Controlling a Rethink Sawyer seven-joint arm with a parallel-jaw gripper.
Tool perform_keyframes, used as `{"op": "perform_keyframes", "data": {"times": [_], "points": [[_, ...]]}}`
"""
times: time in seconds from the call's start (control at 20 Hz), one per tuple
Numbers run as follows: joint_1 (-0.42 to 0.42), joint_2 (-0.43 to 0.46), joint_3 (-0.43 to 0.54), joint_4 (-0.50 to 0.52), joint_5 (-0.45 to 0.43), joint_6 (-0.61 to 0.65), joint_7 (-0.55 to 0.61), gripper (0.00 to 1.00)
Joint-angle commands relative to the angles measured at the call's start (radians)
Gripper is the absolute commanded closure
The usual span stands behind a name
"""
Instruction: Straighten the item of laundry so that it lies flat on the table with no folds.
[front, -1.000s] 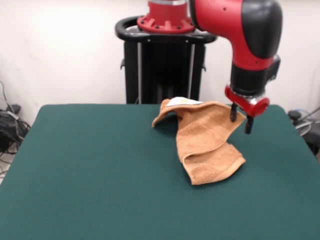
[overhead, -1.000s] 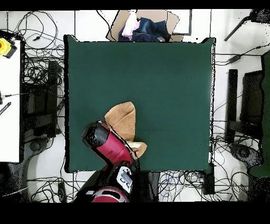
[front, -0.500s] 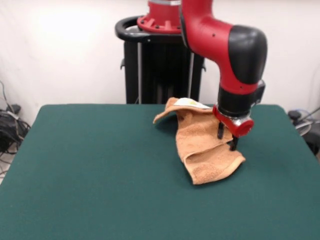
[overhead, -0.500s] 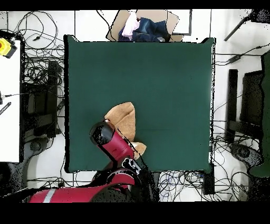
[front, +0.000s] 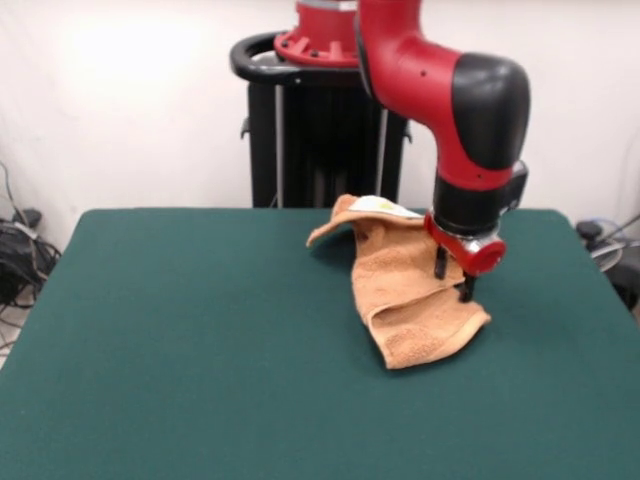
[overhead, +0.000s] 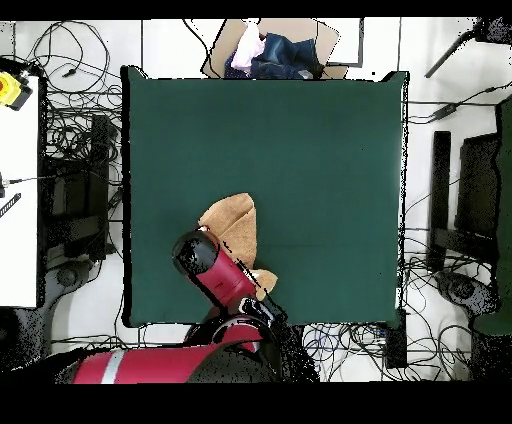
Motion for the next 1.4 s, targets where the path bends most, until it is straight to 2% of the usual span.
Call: {"op": "perform_keyframes", "data": {"times": [0.05,0.2,0.25,0.55,0.75,1.05,1.2,1.4], "points": [[-0.091,0.097,0.082,0.048,-0.028,-0.078,0.269,0.00],[-0.137,0.099,0.091,0.063,-0.071,-0.098,0.263,0.00],[-0.135,0.104,0.066,0.062,-0.096,-0.102,0.257,1.00],[-0.157,0.110,0.050,0.092,-0.148,-0.117,0.259,1.00],[-0.195,0.081,0.083,0.139,-0.189,-0.130,0.292,1.00],[-0.201,0.010,0.057,0.200,-0.208,-0.095,0.291,1.00],[-0.179,-0.042,0.008,0.208,-0.193,-0.022,0.252,1.00],[-0.092,-0.111,-0.115,0.178,-0.170,0.126,0.215,1.00]]}}
